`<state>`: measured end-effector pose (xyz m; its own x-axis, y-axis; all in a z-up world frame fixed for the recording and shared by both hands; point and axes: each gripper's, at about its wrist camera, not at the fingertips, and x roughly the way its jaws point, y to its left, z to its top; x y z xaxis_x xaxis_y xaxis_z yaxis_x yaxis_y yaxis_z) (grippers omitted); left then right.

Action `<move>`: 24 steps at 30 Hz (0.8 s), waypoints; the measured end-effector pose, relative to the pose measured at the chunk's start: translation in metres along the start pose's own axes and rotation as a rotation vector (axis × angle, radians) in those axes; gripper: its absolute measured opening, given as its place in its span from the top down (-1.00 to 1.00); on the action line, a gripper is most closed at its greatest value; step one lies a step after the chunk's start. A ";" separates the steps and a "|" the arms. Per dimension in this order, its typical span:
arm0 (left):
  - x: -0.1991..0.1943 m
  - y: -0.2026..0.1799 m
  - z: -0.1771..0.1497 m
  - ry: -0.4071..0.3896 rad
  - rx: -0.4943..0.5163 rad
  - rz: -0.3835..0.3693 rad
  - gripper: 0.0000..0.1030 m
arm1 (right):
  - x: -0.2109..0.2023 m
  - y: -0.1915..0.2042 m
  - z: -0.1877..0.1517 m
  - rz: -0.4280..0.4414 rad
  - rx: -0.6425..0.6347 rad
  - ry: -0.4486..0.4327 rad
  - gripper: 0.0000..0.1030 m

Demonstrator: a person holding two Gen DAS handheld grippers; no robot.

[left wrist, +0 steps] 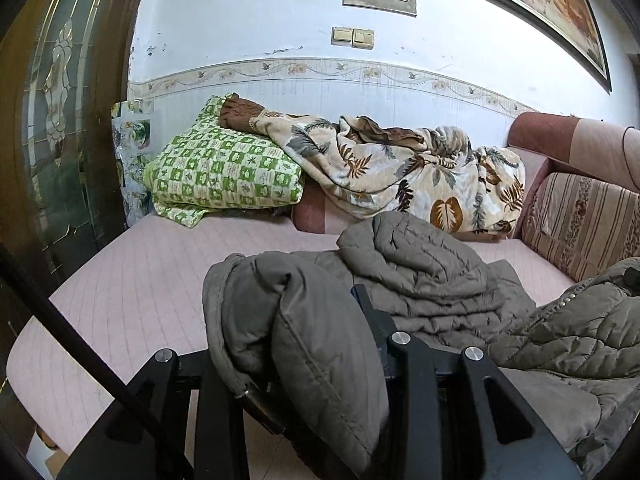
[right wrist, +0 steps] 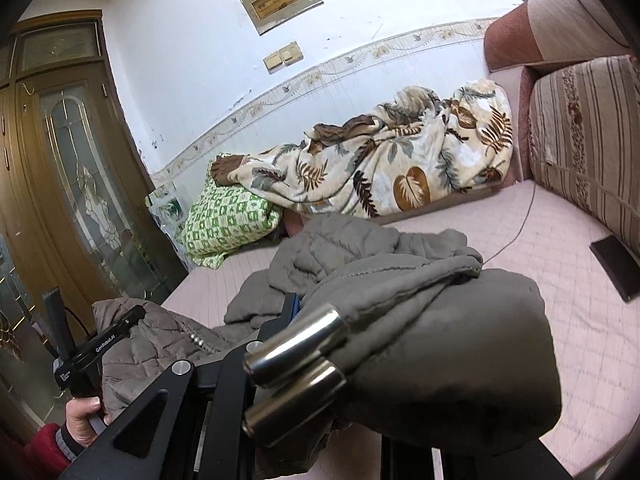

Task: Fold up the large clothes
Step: 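Lift the held jacket edge with both grippers and fold it over the body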

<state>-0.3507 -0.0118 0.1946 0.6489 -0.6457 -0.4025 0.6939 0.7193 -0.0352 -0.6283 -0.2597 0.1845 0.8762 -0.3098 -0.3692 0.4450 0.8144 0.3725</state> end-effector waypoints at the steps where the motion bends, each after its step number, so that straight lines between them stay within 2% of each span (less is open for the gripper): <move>1: 0.003 0.000 0.005 0.000 -0.001 -0.002 0.33 | 0.004 0.000 0.006 0.003 0.002 -0.001 0.58; 7: 0.042 -0.002 0.043 0.033 -0.025 -0.026 0.27 | 0.032 -0.007 0.039 0.018 0.015 -0.002 0.59; 13: 0.098 -0.006 0.090 0.075 -0.058 -0.076 0.19 | 0.083 -0.022 0.086 0.021 0.058 0.012 0.58; 14: 0.107 -0.006 0.097 0.086 -0.071 -0.083 0.10 | 0.095 -0.026 0.095 0.015 0.069 0.015 0.58; 15: 0.116 -0.005 0.106 0.099 -0.090 -0.096 -0.08 | 0.104 -0.030 0.101 0.013 0.079 0.019 0.58; 17: 0.130 0.000 0.119 0.110 -0.132 -0.121 -0.22 | 0.126 -0.040 0.114 0.003 0.109 0.026 0.58; 20: 0.154 0.013 0.140 0.136 -0.202 -0.147 -0.34 | 0.162 -0.063 0.130 -0.013 0.165 0.042 0.58; 24: 0.171 0.030 0.155 0.154 -0.254 -0.172 -0.39 | 0.205 -0.088 0.140 -0.050 0.193 0.069 0.58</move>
<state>-0.1700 -0.1406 0.2667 0.4611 -0.7303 -0.5041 0.6763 0.6570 -0.3331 -0.4618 -0.4635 0.1951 0.8405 -0.3074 -0.4462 0.5202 0.6880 0.5059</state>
